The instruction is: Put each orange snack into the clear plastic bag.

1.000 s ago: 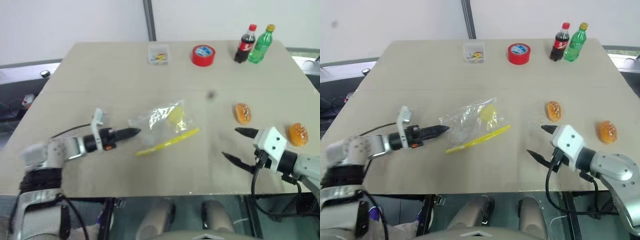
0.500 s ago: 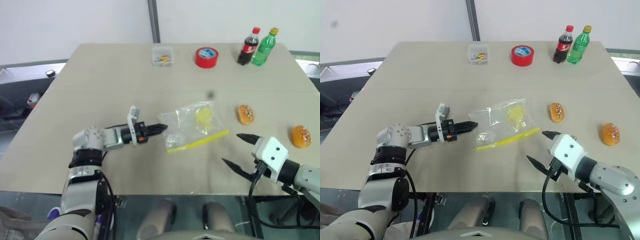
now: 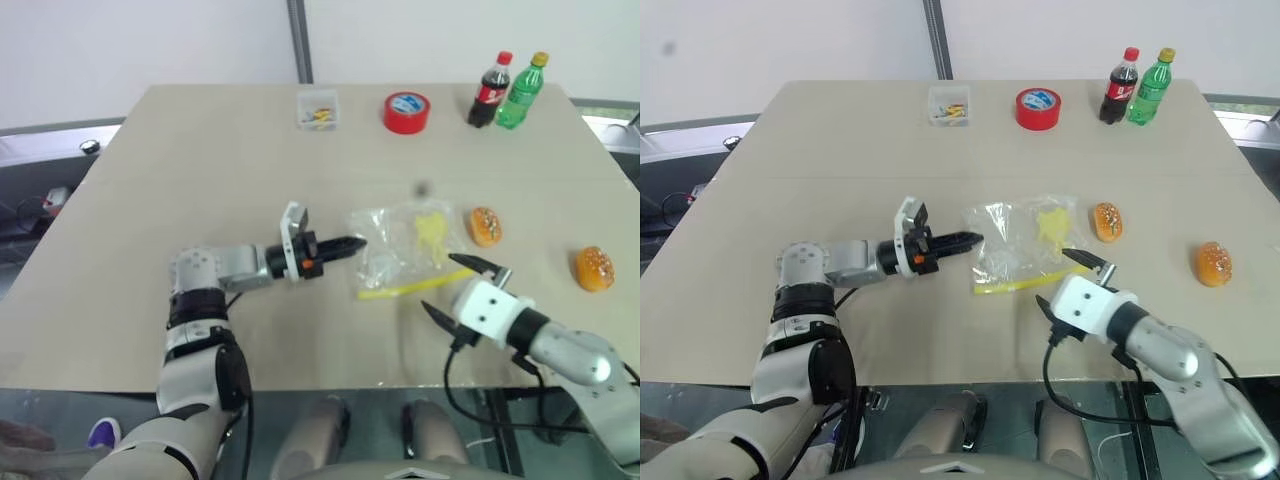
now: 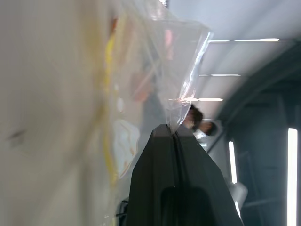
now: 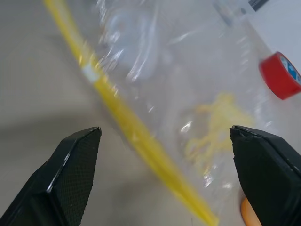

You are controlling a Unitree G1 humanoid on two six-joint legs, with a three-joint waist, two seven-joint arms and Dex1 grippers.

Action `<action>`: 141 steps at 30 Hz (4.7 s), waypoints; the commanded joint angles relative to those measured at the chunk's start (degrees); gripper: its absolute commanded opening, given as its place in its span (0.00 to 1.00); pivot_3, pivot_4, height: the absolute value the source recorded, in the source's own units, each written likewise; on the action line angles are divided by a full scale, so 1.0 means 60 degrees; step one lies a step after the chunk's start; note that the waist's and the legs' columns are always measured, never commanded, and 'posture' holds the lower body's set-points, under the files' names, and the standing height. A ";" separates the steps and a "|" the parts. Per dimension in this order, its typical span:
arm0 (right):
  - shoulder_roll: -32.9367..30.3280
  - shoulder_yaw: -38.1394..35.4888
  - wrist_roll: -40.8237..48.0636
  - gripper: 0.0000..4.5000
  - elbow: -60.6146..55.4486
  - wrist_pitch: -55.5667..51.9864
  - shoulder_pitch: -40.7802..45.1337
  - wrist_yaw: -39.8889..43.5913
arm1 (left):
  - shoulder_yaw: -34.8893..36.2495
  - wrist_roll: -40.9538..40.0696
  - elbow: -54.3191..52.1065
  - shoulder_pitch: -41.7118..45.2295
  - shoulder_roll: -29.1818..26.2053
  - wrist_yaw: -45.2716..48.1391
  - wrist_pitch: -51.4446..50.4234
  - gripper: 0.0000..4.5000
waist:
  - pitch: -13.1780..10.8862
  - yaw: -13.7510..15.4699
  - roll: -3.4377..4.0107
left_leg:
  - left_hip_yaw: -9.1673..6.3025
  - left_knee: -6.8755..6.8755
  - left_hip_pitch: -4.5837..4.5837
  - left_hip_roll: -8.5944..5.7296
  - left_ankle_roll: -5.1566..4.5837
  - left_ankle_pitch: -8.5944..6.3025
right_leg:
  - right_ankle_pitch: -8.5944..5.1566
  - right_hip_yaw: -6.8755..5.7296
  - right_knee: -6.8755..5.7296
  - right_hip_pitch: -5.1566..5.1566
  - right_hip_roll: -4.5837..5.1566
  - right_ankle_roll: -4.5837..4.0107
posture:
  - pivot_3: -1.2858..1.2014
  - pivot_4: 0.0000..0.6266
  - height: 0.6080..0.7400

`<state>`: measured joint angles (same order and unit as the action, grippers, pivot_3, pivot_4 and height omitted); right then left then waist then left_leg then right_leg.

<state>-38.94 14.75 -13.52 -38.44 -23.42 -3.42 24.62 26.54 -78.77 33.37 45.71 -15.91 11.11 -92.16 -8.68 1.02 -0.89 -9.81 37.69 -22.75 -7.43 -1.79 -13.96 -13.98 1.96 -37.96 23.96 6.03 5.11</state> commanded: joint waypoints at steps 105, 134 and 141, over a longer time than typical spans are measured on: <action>0.2313 0.0272 -0.1909 0.00 0.6399 0.0051 0.7715 0.1618 | -0.7291 0.9355 -1.0687 -0.3472 -0.4748 0.2190 1.1211 0.58 | -0.0027 -0.0295 0.0011 | 0.0217 -0.0116 -0.0028 0.0081 0.0006 -0.0002 | 0.0016 0.0190 0.0033 0.0134 -0.0081 -0.0033 | 0.52 0.24 0.80; 0.3221 0.0728 -0.1790 0.00 0.7306 -0.0678 0.8358 0.1424 | -0.6788 1.1133 -1.0720 -0.3157 -0.3113 0.4395 1.0045 0.58 | -0.0032 -0.0338 0.0008 | 0.0206 -0.0088 -0.0029 0.0081 0.0003 -0.0002 | 0.0017 0.0181 0.0003 0.0135 -0.0089 -0.0030 | 0.52 0.24 0.80; 0.3286 0.0772 -0.1713 0.00 0.7215 -0.0688 0.8331 0.1416 | -0.7026 1.1795 -1.0713 -0.2918 -0.2831 0.4074 1.0041 0.58 | -0.0032 -0.0333 0.0008 | 0.0207 -0.0087 -0.0029 0.0081 0.0004 -0.0002 | 0.0017 0.0182 0.0001 0.0136 -0.0090 -0.0030 | 0.52 0.24 0.80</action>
<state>-19.61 19.46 -24.16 6.33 -28.35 45.31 33.29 -16.33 -9.13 -27.88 26.42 -33.26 36.76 -33.38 -8.87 -0.98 -0.84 -8.57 37.17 -22.93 -6.94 -1.77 -13.97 -13.87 3.05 -37.95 24.77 5.49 4.93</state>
